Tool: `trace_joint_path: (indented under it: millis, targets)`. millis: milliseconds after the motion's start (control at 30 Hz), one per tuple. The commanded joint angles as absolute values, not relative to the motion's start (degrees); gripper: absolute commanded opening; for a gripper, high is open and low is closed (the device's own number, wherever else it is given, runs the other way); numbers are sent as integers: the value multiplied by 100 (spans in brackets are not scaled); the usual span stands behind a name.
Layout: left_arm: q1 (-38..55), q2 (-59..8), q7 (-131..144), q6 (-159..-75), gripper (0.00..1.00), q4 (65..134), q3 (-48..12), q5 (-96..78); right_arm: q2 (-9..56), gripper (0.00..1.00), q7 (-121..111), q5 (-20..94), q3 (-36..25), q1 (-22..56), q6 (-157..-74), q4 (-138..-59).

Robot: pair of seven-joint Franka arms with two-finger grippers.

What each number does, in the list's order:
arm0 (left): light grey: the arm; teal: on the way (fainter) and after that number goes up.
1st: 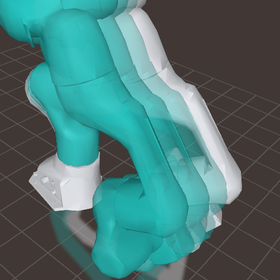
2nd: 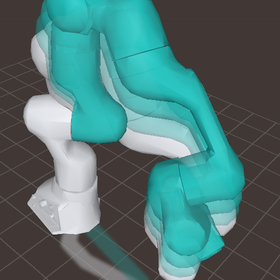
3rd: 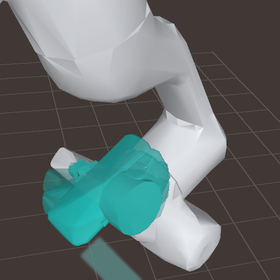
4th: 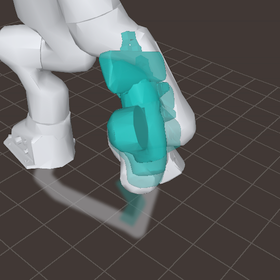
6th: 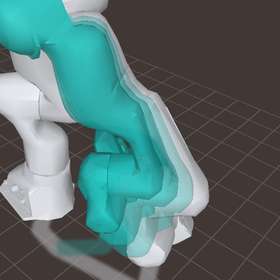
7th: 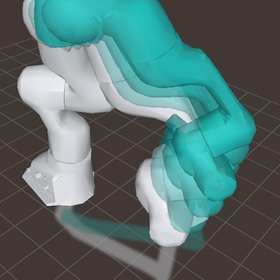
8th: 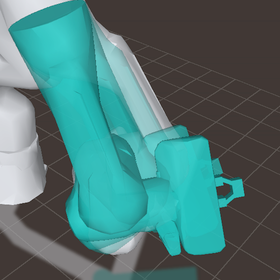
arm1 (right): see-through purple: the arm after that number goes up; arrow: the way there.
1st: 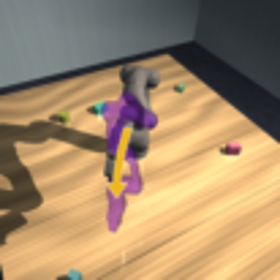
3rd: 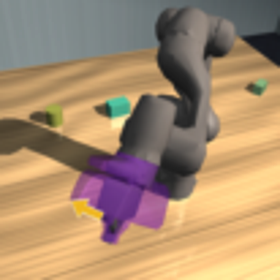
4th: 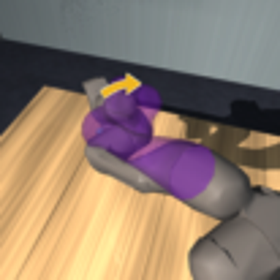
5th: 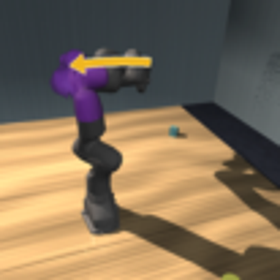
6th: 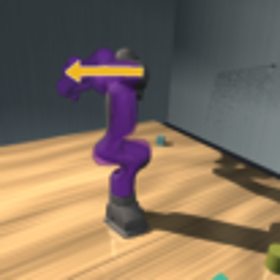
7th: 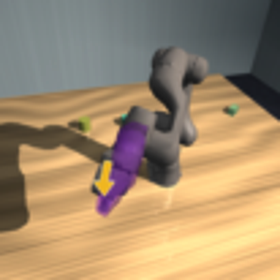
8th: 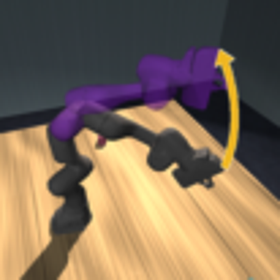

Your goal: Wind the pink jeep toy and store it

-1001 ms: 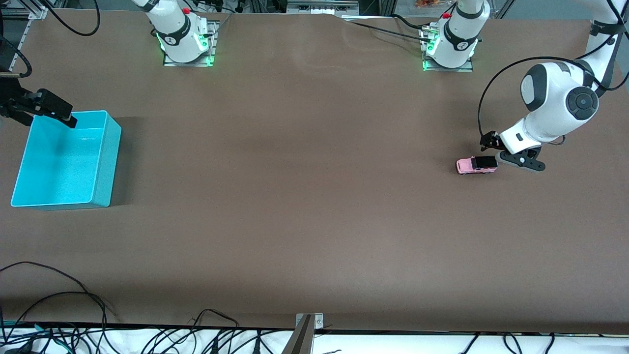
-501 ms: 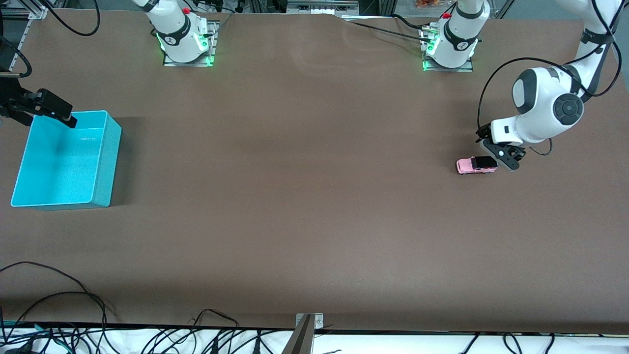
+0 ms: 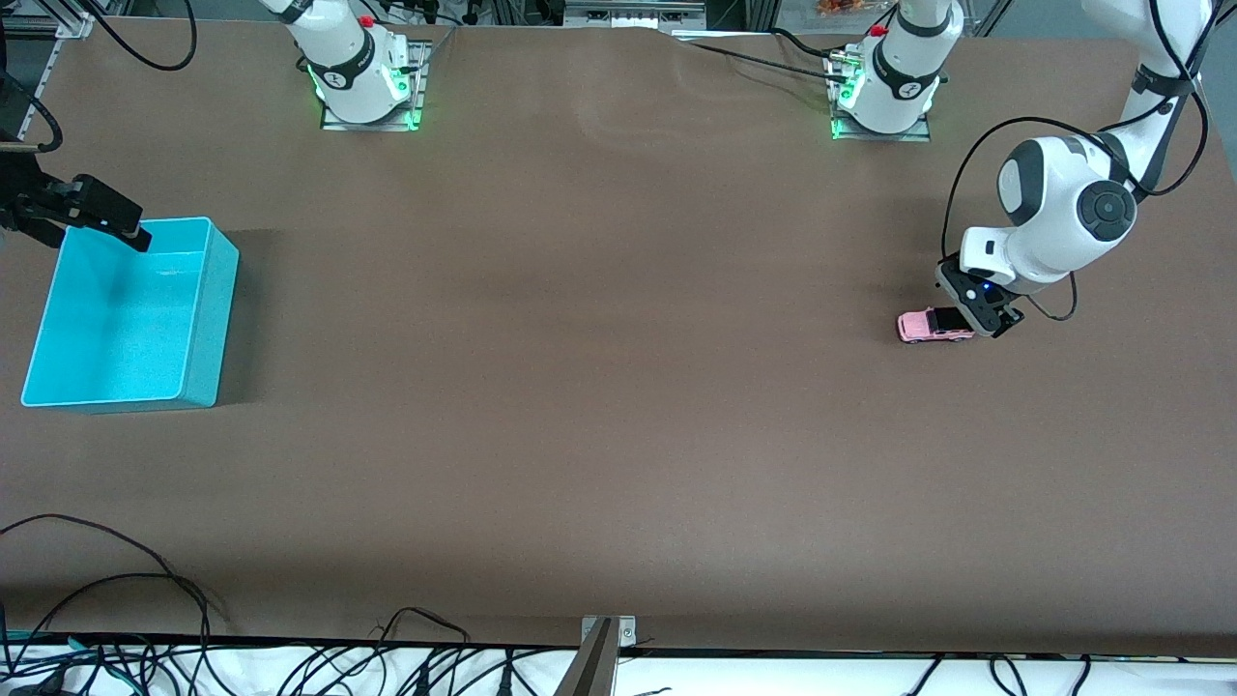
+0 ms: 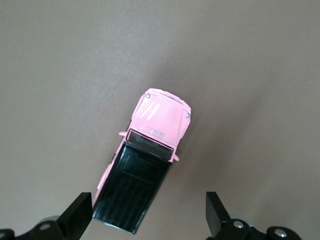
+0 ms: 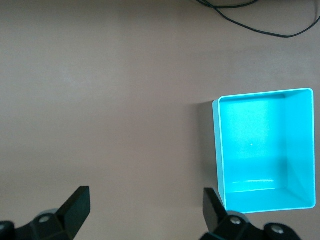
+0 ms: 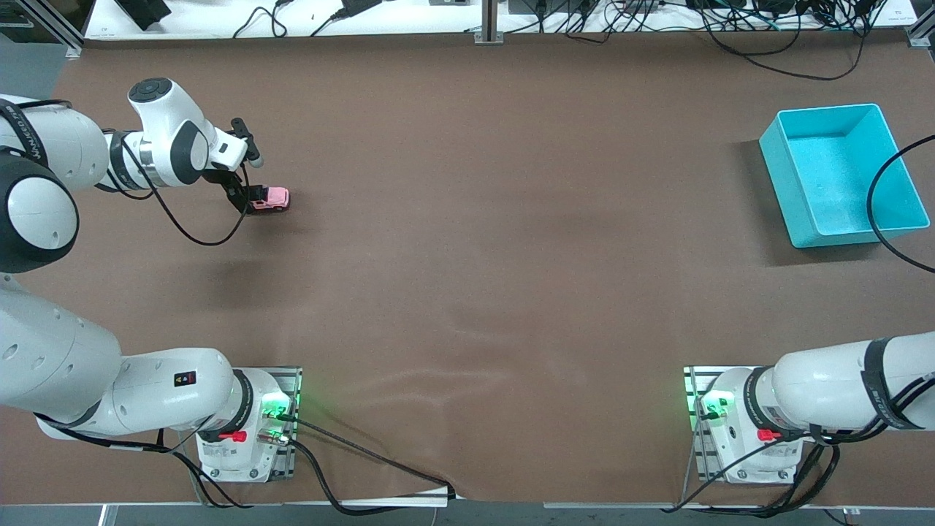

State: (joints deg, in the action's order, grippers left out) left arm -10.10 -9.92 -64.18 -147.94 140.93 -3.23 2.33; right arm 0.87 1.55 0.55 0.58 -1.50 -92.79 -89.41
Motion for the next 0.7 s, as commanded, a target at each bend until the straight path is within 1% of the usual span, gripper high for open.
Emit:
trace_joint_path:
  millis: [0,534,567,667]
  targets:
    - [-984,-1151,-6951,-15161,100,14106,-325,220,141,100,88,114,62,-167,-9237,-8789]
    - [-976,-1494,-7971,-15705,100,14071,-325,220,141,100,97,114,62,-167,-9237,-8789]
    - [-976,-1503,-8050,-15750,99,14071,-325,220,141,100,97,114,53,-167,-9237,-8789]
    - [-976,-1529,-8270,-15785,94,14071,-325,220,141,100,97,114,53,-167,-9237,-8789]
